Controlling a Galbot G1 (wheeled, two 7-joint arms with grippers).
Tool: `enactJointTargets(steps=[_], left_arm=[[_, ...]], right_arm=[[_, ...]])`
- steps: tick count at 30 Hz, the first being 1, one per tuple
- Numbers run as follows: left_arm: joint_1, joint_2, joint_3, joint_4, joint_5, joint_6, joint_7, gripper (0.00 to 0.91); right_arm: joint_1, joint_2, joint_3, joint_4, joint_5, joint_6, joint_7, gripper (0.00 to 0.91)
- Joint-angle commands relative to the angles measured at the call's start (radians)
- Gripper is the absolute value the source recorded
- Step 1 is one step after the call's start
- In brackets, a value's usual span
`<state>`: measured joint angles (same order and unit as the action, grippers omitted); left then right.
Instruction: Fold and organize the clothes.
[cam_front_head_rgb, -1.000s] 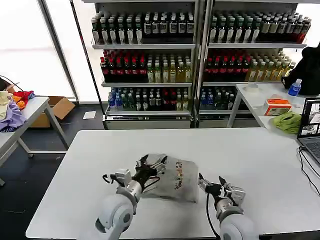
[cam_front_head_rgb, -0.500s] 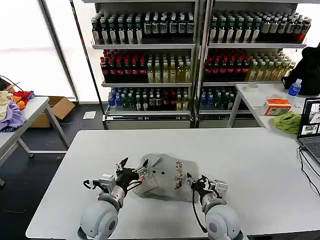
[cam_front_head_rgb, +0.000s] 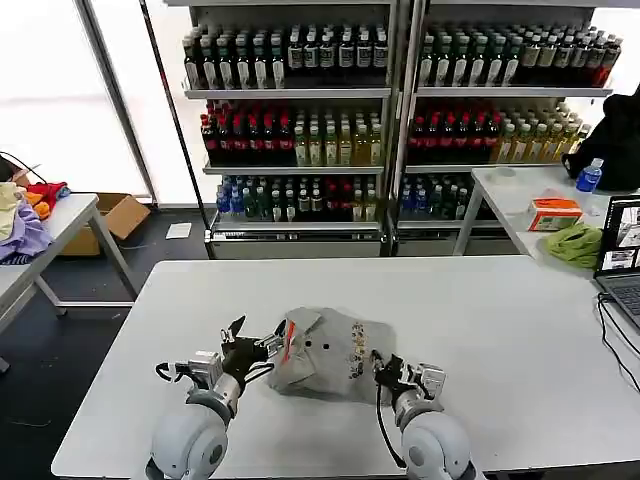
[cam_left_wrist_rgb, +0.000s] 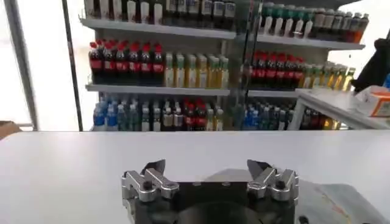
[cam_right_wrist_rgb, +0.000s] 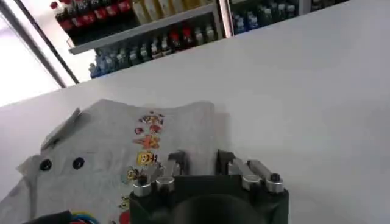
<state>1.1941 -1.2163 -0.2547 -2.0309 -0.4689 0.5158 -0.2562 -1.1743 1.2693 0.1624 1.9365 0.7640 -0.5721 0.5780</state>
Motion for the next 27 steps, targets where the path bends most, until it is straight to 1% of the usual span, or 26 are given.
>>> enactJointTargets(steps=[1, 7, 8, 13, 14, 17, 18, 20, 22, 23, 24, 25, 27], left_arm=[[0.008, -0.002, -0.01, -0.011, 0.009, 0.001, -0.003, 0.907], [0.014, -0.008, -0.018, -0.018, 0.009, 0.0, -0.005, 0.907], [0.019, -0.009, -0.02, -0.02, 0.009, 0.0, -0.005, 0.907], [0.022, -0.006, -0.024, -0.027, 0.006, 0.001, -0.005, 0.907], [0.021, -0.005, -0.023, -0.027, 0.006, 0.002, -0.006, 0.907], [0.017, -0.009, -0.017, -0.027, 0.006, 0.004, -0.008, 0.907], [0.016, -0.012, -0.015, -0.026, 0.007, 0.005, -0.008, 0.907], [0.015, -0.017, -0.01, -0.025, 0.007, 0.006, -0.008, 0.907], [0.015, -0.021, -0.007, -0.024, 0.008, 0.006, -0.008, 0.907], [0.015, -0.022, -0.008, -0.024, 0.008, 0.006, -0.008, 0.907], [0.016, -0.022, -0.009, -0.024, 0.007, 0.006, -0.008, 0.907], [0.017, -0.022, -0.011, -0.024, 0.007, 0.006, -0.007, 0.907], [0.021, -0.022, -0.014, -0.025, 0.006, 0.006, -0.007, 0.907]], right_arm=[[-0.003, -0.061, 0.001, 0.042, -0.04, -0.005, -0.008, 0.0], [-0.011, -0.14, 0.05, 0.07, -0.057, -0.007, -0.037, 0.0], [-0.014, -0.164, 0.063, 0.07, -0.061, -0.007, -0.058, 0.0], [-0.008, -0.266, 0.126, 0.041, -0.066, -0.007, -0.124, 0.0], [0.003, -0.3, 0.136, 0.018, -0.063, -0.007, -0.137, 0.0], [0.042, -0.345, 0.139, -0.042, -0.061, -0.007, -0.166, 0.0], [0.057, -0.347, 0.136, -0.057, -0.061, -0.007, -0.17, 0.0], [0.097, -0.349, 0.123, -0.094, -0.068, -0.008, -0.197, 0.0], [0.11, -0.334, 0.114, -0.112, -0.078, -0.008, -0.196, 0.0], [0.11, -0.327, 0.112, -0.116, -0.091, -0.008, -0.196, 0.0], [0.11, -0.318, 0.107, -0.126, -0.13, -0.008, -0.2, 0.03], [0.108, -0.31, 0.107, -0.133, -0.175, -0.007, -0.204, 0.907], [0.106, -0.292, 0.113, -0.157, -0.259, -0.006, -0.203, 0.907]])
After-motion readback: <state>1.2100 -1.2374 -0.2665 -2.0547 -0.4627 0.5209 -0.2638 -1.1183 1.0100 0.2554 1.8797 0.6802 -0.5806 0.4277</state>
